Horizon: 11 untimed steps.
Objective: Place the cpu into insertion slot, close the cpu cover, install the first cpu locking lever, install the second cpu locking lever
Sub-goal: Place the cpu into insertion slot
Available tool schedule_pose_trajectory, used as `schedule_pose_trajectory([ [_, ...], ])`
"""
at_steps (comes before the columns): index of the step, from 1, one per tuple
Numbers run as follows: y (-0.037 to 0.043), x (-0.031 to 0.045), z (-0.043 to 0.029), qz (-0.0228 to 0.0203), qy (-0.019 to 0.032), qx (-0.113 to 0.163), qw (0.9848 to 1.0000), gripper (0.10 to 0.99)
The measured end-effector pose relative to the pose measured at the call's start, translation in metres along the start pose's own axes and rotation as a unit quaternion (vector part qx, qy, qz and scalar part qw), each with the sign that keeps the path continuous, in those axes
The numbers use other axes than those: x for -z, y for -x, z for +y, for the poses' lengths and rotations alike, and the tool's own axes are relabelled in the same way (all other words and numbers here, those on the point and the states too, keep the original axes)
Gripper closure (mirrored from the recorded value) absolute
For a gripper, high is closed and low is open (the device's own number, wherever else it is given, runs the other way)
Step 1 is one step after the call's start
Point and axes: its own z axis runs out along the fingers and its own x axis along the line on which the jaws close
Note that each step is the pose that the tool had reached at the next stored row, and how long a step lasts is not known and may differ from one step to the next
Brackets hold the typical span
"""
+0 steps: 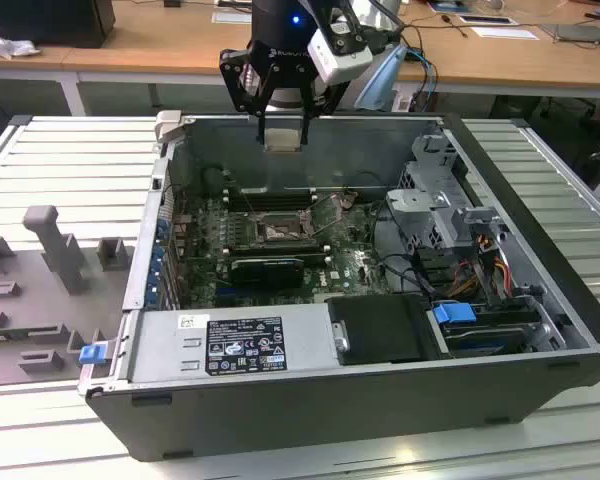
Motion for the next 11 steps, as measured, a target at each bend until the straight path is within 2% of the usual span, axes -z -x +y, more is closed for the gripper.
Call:
schedule_pose_trajectory([
  [4, 0.0001, 0.0000, 0.0000, -0.0003, 0.0001, -0.004, 1.0000, 0.557],
  [11, 0.0000, -0.0001, 0.0000, -0.0041, 0.0007, -0.045, 0.9990, 0.557],
])
